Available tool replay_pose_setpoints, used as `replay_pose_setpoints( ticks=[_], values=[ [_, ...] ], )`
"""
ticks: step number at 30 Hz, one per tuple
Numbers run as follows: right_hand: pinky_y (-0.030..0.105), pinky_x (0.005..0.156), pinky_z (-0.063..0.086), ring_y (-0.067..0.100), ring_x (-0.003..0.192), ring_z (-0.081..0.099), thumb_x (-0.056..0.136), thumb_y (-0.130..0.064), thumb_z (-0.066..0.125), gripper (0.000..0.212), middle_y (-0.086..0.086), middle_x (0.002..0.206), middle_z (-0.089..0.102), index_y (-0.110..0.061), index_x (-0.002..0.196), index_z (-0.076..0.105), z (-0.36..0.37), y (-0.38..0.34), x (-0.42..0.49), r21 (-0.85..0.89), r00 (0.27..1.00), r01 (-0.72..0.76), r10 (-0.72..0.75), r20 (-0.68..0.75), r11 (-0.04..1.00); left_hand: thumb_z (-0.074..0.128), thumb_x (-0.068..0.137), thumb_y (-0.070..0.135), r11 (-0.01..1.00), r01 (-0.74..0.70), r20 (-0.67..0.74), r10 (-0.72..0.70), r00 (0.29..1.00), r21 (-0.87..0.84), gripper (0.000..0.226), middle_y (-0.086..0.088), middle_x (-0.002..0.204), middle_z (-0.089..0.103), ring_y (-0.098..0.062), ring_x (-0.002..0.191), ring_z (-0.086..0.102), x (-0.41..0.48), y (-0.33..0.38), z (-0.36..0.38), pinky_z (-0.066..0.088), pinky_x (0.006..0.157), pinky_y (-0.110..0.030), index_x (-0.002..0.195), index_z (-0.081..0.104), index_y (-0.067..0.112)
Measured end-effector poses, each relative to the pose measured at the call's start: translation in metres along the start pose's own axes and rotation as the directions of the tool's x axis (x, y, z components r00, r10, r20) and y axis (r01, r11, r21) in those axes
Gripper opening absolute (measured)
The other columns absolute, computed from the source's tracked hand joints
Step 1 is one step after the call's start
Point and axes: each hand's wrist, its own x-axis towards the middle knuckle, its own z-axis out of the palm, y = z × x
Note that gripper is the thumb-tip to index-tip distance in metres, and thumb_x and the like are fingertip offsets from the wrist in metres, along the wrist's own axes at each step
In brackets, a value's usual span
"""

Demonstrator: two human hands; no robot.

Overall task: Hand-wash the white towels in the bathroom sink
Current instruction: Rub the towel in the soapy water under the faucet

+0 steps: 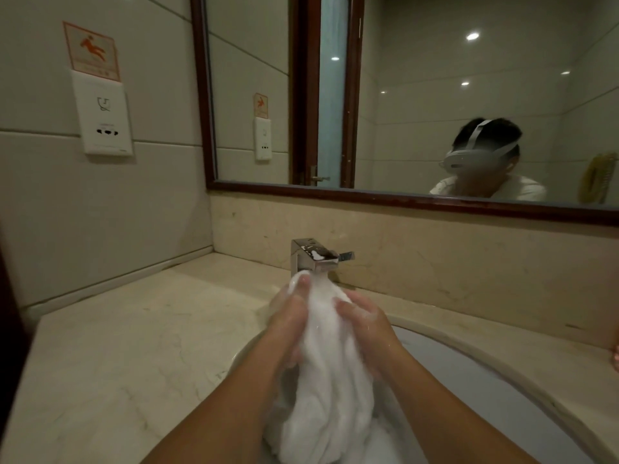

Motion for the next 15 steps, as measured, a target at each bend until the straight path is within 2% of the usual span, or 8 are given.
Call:
replay_pose_setpoints(
  ticks=[3, 6, 7, 8, 10, 11, 13, 15],
  values=[
    [0.035, 0.074, 0.064, 0.027, 0.088, 0.08, 0.1, -0.036, 0.07, 0.038, 0.017, 0.105, 0.08, -0.002, 0.116, 0.077, -0.006, 0.001, -0.017, 0.03, 0.962, -0.194, 0.184, 0.203, 0.981, 0.072, 0.078, 0.074, 0.977, 0.098, 0.037, -0.093, 0.995, -0.189, 0.068, -0.021, 0.106, 0.078, -0.04, 0.092, 0.077, 0.012, -0.001, -0.007, 0.062, 0.087, -0.057, 0.119, 0.073, 0.02],
    [0.033, 0.07, 0.063, 0.023, 0.085, 0.079, 0.094, -0.029, 0.079, 0.017, 0.008, 0.096, 0.082, -0.014, 0.103, 0.079, -0.007, 0.001, -0.006, -0.219, 0.995, -0.076, 0.088, 0.048, 0.973, 0.079, 0.059, 0.082, 0.97, 0.161, 0.16, -0.132, 0.978, -0.182, 0.097, -0.023, 0.118, 0.075, -0.042, 0.107, 0.074, 0.016, -0.004, -0.009, 0.055, 0.103, -0.059, 0.126, 0.073, 0.012],
    [0.035, 0.075, 0.063, 0.022, 0.089, 0.078, 0.093, -0.023, 0.078, 0.005, 0.004, 0.097, 0.082, -0.022, 0.098, 0.079, -0.005, -0.003, -0.003, -0.278, 1.0, -0.001, 0.001, 0.0, 0.961, 0.079, 0.061, 0.081, 0.977, 0.136, 0.193, -0.103, 0.976, -0.162, 0.096, -0.021, 0.12, 0.075, -0.039, 0.11, 0.073, 0.014, -0.003, -0.009, 0.054, 0.105, -0.057, 0.128, 0.072, 0.013],
    [0.038, 0.08, 0.062, 0.02, 0.091, 0.077, 0.091, -0.021, 0.076, 0.008, 0.001, 0.099, 0.081, -0.027, 0.096, 0.079, -0.003, -0.004, 0.002, -0.275, 0.997, 0.061, -0.073, -0.034, 0.959, 0.077, 0.064, 0.082, 0.989, 0.079, 0.226, -0.05, 0.973, -0.124, 0.09, -0.016, 0.117, 0.077, -0.034, 0.108, 0.075, 0.011, -0.002, -0.007, 0.055, 0.104, -0.054, 0.127, 0.074, 0.018],
    [0.037, 0.076, 0.064, 0.017, 0.087, 0.079, 0.088, -0.024, 0.077, 0.015, -0.002, 0.098, 0.081, -0.029, 0.102, 0.079, 0.001, -0.004, 0.008, -0.14, 0.989, 0.114, -0.125, -0.074, 0.984, 0.071, 0.067, 0.087, 0.998, -0.036, 0.2, 0.025, 0.98, 0.052, 0.075, -0.001, 0.106, 0.08, -0.021, 0.098, 0.077, 0.007, -0.003, -0.004, 0.061, 0.095, -0.045, 0.118, 0.076, 0.033],
    [0.035, 0.072, 0.063, 0.016, 0.084, 0.079, 0.088, -0.026, 0.08, 0.017, 0.0, 0.097, 0.081, -0.026, 0.105, 0.077, 0.004, -0.004, 0.007, -0.087, 0.988, 0.121, -0.128, -0.086, 0.989, 0.069, 0.065, 0.091, 0.991, -0.065, 0.196, 0.042, 0.98, 0.113, 0.079, 0.002, 0.106, 0.08, -0.02, 0.098, 0.077, 0.005, -0.006, -0.003, 0.062, 0.093, -0.044, 0.12, 0.074, 0.035],
    [0.033, 0.069, 0.063, 0.021, 0.085, 0.08, 0.088, -0.025, 0.085, 0.022, 0.005, 0.096, 0.081, -0.019, 0.107, 0.075, 0.007, -0.002, 0.008, -0.056, 0.988, 0.141, -0.144, -0.062, 0.988, 0.07, 0.062, 0.093, 0.983, -0.024, 0.205, -0.015, 0.979, 0.183, 0.092, -0.001, 0.113, 0.078, -0.023, 0.102, 0.076, -0.002, -0.009, -0.002, 0.061, 0.095, -0.046, 0.129, 0.069, 0.029],
    [0.04, 0.076, 0.064, 0.03, 0.091, 0.079, 0.085, -0.021, 0.088, 0.025, 0.012, 0.097, 0.081, -0.012, 0.106, 0.076, 0.006, -0.001, 0.009, -0.025, 0.989, 0.141, -0.142, -0.047, 0.99, 0.072, 0.078, 0.078, 0.972, -0.04, 0.186, -0.004, 0.983, 0.23, 0.07, -0.002, 0.105, 0.08, -0.023, 0.097, 0.077, -0.006, -0.007, -0.003, 0.061, 0.094, -0.045, 0.121, 0.074, 0.022]
  ],
)
